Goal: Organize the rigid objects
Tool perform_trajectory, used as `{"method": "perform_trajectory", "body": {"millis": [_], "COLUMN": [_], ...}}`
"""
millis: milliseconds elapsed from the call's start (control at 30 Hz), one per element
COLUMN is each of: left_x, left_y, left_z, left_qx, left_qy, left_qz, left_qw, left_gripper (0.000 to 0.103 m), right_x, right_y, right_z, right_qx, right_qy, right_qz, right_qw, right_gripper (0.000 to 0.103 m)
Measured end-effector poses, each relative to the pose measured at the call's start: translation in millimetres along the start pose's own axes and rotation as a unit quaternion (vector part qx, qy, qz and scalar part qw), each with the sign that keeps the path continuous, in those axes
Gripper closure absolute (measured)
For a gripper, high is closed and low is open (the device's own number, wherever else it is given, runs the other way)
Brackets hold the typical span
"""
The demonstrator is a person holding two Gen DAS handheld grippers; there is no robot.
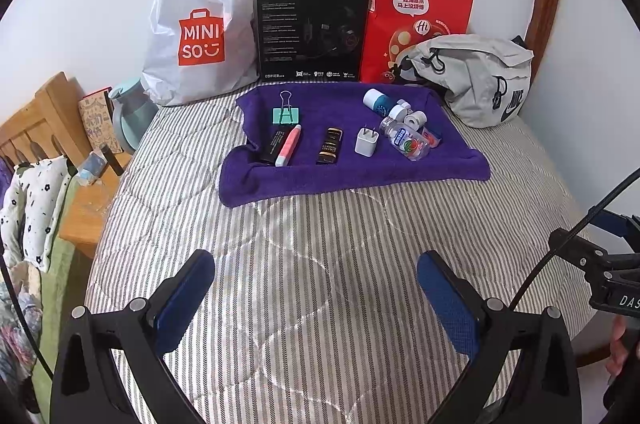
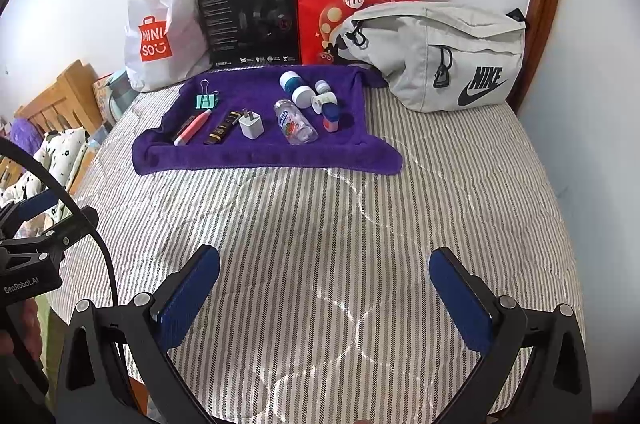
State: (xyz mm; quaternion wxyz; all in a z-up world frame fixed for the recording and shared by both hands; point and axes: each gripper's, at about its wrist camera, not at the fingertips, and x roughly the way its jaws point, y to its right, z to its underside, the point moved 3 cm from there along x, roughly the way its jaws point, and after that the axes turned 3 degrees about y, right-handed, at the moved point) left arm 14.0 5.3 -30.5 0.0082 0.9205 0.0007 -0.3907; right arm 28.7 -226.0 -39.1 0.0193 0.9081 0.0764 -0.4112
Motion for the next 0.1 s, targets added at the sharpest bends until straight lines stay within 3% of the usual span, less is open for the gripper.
{"method": "perform_trajectory", "body": {"millis": [100], "left_x": [0.1], "left_y": [0.3], "left_z": [-0.6], "left_qx": [0.001], "left_qy": [0.005], "left_qz": [0.002], "left_qw": [1.0], "left_gripper": [0.0], "right_x": [1.4], "right_y": [-0.2], "right_z": [-0.2], "right_qx": [0.0], "right_qy": [-0.002], "right_qz": [0.0], "right_qw": [1.0], "right_gripper": [0.0]}}
